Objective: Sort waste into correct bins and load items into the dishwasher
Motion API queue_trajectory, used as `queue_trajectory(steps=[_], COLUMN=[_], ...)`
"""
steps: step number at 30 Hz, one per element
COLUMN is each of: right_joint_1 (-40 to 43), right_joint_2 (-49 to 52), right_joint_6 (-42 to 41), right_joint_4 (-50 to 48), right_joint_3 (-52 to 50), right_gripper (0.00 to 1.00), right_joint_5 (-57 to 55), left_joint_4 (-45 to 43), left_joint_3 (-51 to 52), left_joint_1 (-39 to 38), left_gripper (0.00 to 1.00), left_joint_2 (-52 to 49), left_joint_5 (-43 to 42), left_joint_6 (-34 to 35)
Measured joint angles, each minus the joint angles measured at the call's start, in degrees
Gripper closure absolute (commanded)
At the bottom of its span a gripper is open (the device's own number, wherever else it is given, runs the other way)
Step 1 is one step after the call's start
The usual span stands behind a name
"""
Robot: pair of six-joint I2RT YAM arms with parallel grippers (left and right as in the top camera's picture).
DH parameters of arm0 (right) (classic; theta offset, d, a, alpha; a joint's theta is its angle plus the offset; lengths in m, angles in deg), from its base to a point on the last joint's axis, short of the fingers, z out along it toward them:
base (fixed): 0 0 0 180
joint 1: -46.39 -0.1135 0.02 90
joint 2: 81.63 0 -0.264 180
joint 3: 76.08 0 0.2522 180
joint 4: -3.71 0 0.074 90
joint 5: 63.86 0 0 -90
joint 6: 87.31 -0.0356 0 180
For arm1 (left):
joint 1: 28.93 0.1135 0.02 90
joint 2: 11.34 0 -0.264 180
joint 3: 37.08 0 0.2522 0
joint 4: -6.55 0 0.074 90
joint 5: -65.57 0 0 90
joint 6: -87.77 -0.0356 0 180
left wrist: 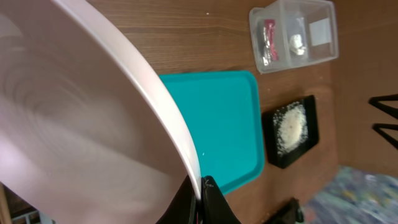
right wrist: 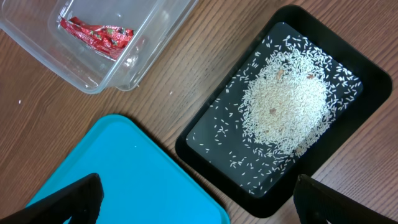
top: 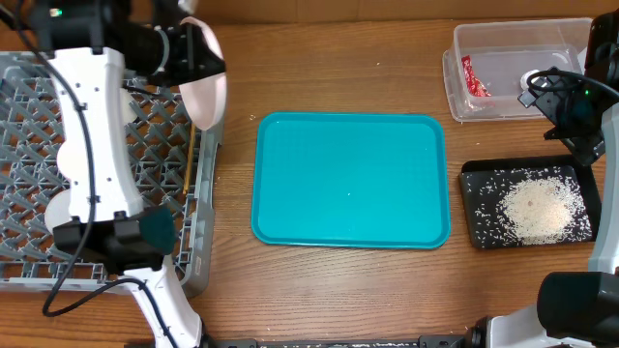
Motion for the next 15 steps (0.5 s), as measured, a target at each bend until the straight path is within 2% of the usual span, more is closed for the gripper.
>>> queue_trajectory(steps=[9, 15], right_joint_1=[0.00, 0.00], right_joint_2=[0.00, 0.00], right_joint_6=[0.00, 0.00], right_joint_4=[0.04, 0.02], right_joint_3=[0.00, 0.00], right_gripper=[0.00, 0.00], right_joint_5=[0.00, 0.00], left_joint_4=[0.11, -1.51], left_joint_3=[13.22, 17.70], left_joint_1=[6.84, 8.61], left_gripper=[0.96, 0.96], left_joint_2=[-0.13, -0.13], left_joint_5=[-13.16, -12.24], left_joint_6=[-11.85, -13.53])
